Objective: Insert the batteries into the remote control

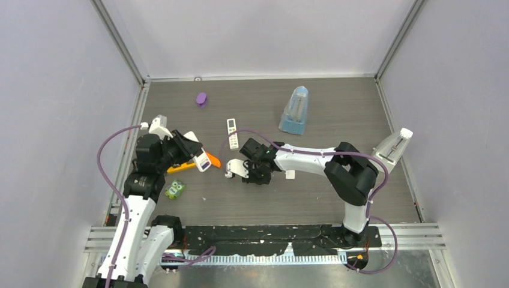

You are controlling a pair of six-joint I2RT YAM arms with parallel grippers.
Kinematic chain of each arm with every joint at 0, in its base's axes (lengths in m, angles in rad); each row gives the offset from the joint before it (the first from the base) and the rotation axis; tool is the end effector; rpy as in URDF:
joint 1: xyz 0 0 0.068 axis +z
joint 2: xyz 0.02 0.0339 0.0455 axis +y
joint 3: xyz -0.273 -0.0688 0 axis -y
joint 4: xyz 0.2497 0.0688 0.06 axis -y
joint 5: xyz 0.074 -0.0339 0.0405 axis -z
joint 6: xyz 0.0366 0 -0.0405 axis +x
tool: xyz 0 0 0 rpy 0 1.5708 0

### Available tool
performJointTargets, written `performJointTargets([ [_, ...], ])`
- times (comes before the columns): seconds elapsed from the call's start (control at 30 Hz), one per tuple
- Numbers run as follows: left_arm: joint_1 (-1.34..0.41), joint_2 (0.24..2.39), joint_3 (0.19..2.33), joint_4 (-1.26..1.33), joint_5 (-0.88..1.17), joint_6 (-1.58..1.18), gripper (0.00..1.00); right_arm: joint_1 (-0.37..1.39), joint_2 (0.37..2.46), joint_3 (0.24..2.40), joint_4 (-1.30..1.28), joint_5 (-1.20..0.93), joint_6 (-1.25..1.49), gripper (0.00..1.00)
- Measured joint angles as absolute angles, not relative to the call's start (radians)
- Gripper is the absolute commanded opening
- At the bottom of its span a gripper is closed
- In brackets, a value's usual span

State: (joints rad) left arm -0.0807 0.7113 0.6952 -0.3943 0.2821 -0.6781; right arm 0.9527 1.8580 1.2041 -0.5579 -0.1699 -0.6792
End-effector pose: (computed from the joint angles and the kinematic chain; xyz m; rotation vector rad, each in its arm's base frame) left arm 0.1626 -0.0234 0.3041 -0.4184 2.0033 -0.7634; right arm 0.2098 0.3057 0.1680 -2.0643 1.8826 0.3048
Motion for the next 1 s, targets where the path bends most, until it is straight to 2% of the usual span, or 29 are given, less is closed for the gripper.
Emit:
performJointTargets([
  [0.1,-0.075,0.711,0.695,-0.395,0.291,-0.676,0.00,0.951,1.864,1.214,-0.550,-0.165,-0.657,0.12],
  [0.2,-0.070,0.712,0.695,-0.395,0.304,-0.676,0.00,0.945,1.859,1.204,-0.518,-0.154,-0.618,0.09],
  [0.33,-0.068,0.720,0.682,-0.376,0.366,-0.685,0.00,0.940,1.789,1.149,-0.459,-0.150,-0.541,0.09],
  [0.63,-0.084,0.752,0.579,-0.163,0.675,-0.766,0.00,0.939,1.425,1.115,-0.313,-0.229,-0.233,0.11],
  [0.8,-0.173,0.802,0.556,-0.023,0.812,-0.833,0.00,0.947,1.346,1.191,-0.367,-0.291,-0.154,0.10],
  [1.0,-0.297,0.884,0.508,0.125,0.917,-0.920,0.00,1.040,1.265,1.214,-0.479,-0.306,-0.207,0.10],
])
